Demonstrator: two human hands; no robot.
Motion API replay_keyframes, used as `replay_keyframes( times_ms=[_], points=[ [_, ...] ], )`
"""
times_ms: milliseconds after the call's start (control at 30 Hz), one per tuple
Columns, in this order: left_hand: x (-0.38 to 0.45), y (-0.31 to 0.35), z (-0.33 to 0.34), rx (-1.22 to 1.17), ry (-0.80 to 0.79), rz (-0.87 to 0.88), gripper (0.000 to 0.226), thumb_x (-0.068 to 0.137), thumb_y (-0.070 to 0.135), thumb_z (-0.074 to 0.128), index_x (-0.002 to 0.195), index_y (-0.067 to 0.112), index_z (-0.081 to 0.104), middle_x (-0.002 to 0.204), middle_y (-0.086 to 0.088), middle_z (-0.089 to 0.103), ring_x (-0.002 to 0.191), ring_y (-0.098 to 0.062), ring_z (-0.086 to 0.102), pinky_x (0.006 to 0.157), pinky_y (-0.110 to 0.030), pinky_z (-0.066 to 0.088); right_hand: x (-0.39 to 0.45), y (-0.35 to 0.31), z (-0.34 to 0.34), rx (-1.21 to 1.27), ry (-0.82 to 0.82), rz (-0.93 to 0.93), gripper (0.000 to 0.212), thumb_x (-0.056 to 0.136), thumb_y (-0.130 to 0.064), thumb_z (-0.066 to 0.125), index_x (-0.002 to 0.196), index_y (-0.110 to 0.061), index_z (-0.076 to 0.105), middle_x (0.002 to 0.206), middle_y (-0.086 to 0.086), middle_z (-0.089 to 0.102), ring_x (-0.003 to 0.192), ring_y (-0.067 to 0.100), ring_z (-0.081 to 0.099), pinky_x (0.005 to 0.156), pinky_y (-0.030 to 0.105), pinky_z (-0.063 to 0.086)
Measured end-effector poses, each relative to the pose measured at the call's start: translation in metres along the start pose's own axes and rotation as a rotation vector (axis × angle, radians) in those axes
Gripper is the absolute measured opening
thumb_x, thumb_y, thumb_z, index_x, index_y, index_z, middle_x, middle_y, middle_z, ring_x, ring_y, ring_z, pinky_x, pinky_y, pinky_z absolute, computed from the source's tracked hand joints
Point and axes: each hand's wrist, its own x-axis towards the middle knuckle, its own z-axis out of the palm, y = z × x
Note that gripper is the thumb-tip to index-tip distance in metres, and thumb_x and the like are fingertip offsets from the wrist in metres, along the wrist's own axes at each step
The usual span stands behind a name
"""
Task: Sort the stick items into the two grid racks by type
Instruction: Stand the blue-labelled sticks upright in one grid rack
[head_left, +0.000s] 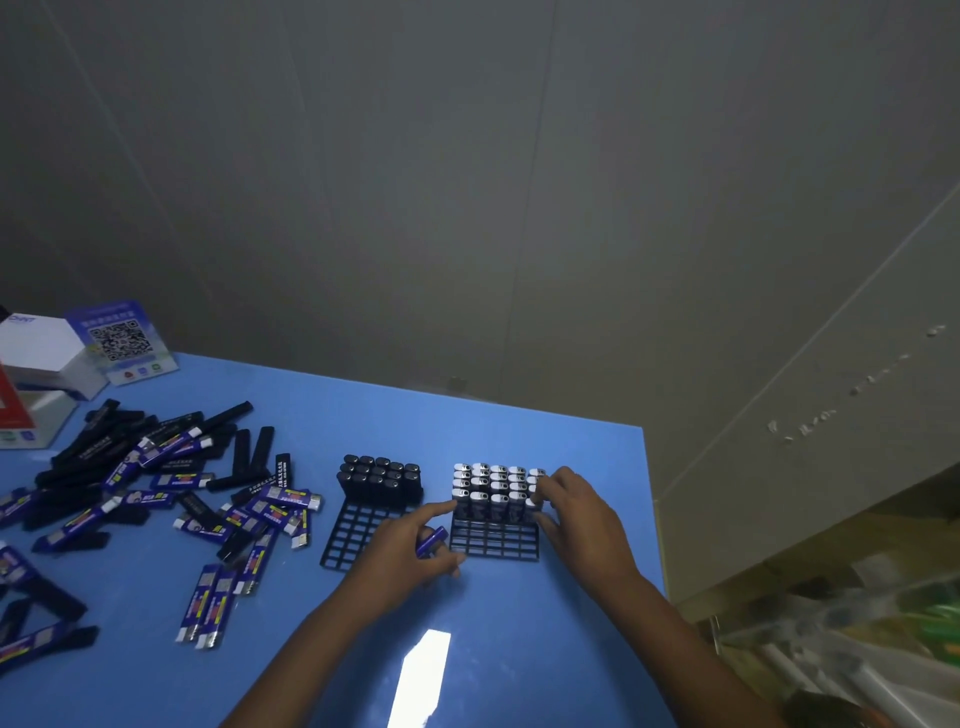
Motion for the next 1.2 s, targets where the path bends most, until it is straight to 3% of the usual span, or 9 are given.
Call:
replay_keyframes(
  times_ms=[200,300,400,533,733,900,1000,1100,1200],
  points=[
    [-0.009,0.003,-0.004,-0.044,0.028,0.008,0.064,0.081,0.019,0.079,0.136,0.028,0.047,0.07,0.004,0.073,0.077,-0.024,0.071,0.064,-0.029,0.056,0.004,-0.027,-0.009,0.349,-0.018,0.02,0.015,0.087,-0.014,0.072,0.095,-0.022,0.063,0.096,-0.008,0.056,0.086,0.007,0.056,0.073,0.026,0.049],
    [-0.015,0.005,-0.003,-0.058,0.032,0.01,0.064,0.081,0.019,0.08,0.135,0.03,0.047,0.07,0.003,0.073,0.079,-0.031,0.07,0.065,-0.032,0.056,0.004,-0.052,-0.015,0.668,-0.134,0.098,0.013,0.084,-0.005,0.075,0.089,-0.017,0.071,0.082,-0.003,0.065,0.068,0.002,0.058,0.067,0.019,0.048],
    [-0.022,0.007,-0.002,-0.062,0.036,0.002,0.064,0.08,0.018,0.08,0.134,0.03,0.047,0.068,0.002,0.073,0.072,-0.029,0.07,0.062,-0.029,0.055,-0.002,-0.073,-0.017,0.812,-0.265,0.05,0.011,0.086,-0.006,0.075,0.093,-0.013,0.074,0.081,0.002,0.069,0.071,0.003,0.061,0.068,0.016,0.049],
    [-0.029,0.008,0.0,-0.046,0.023,0.022,0.062,0.08,0.02,0.08,0.132,0.029,0.049,0.074,-0.001,0.075,0.07,-0.025,0.071,0.063,-0.032,0.056,-0.009,-0.086,-0.01,0.782,-0.265,-0.043,0.016,0.083,-0.01,0.08,0.096,-0.019,0.076,0.092,-0.004,0.069,0.085,0.013,0.067,0.078,0.025,0.055],
    [-0.035,0.008,0.007,-0.018,0.02,0.047,0.059,0.078,0.012,0.077,0.125,0.037,0.052,0.073,-0.004,0.074,0.069,-0.037,0.068,0.061,-0.035,0.055,-0.018,-0.091,-0.009,0.728,-0.256,-0.076,0.017,0.079,-0.012,0.082,0.092,-0.022,0.079,0.093,0.003,0.066,0.082,0.011,0.065,0.073,0.016,0.05],
    [-0.039,0.012,0.014,-0.001,-0.007,0.054,0.062,0.076,0.021,0.082,0.127,0.037,0.051,0.072,0.001,0.073,0.068,-0.02,0.069,0.069,-0.032,0.055,-0.026,-0.083,-0.018,0.736,-0.304,-0.055,0.01,0.081,-0.01,0.08,0.089,-0.016,0.077,0.09,0.0,0.071,0.083,0.011,0.067,0.076,0.021,0.053],
    [-0.043,0.011,0.015,0.055,0.014,0.042,0.072,0.073,0.027,0.086,0.133,0.035,0.048,0.065,0.01,0.067,0.062,-0.001,0.058,0.071,-0.019,0.047,-0.031,-0.07,-0.03,0.75,-0.307,-0.026,0.007,0.083,-0.01,0.079,0.089,-0.01,0.075,0.084,-0.003,0.073,0.075,0.002,0.064,0.072,0.017,0.05],
    [-0.048,0.006,0.013,0.067,0.057,0.032,0.076,0.071,0.025,0.087,0.136,0.029,0.047,0.065,0.014,0.068,0.063,0.0,0.058,0.068,-0.012,0.044,-0.036,-0.053,-0.038,0.748,-0.301,0.032,0.008,0.082,-0.013,0.081,0.083,-0.014,0.073,0.078,-0.004,0.07,0.067,-0.002,0.057,0.067,0.016,0.046],
    [-0.053,0.0,0.009,0.072,0.083,0.011,0.077,0.073,0.026,0.086,0.138,0.026,0.045,0.074,0.007,0.073,0.07,-0.008,0.062,0.073,-0.015,0.048,-0.042,-0.041,-0.036,0.856,-0.289,0.124,0.016,0.08,-0.011,0.082,0.083,-0.018,0.068,0.078,0.0,0.071,0.071,0.011,0.066,0.07,0.025,0.052]
  ],
)
